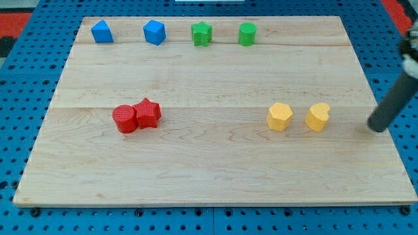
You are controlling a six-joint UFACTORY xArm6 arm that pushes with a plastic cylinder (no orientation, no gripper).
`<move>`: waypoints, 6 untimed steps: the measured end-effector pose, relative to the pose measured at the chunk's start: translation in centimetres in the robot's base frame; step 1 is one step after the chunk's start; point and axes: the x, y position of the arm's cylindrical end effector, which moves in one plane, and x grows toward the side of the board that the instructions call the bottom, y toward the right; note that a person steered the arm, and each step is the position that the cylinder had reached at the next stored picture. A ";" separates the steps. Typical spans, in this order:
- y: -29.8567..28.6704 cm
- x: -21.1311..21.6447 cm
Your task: Place the yellow heart towards the top right side of the yellow hexagon
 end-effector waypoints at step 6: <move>-5.4 -29.3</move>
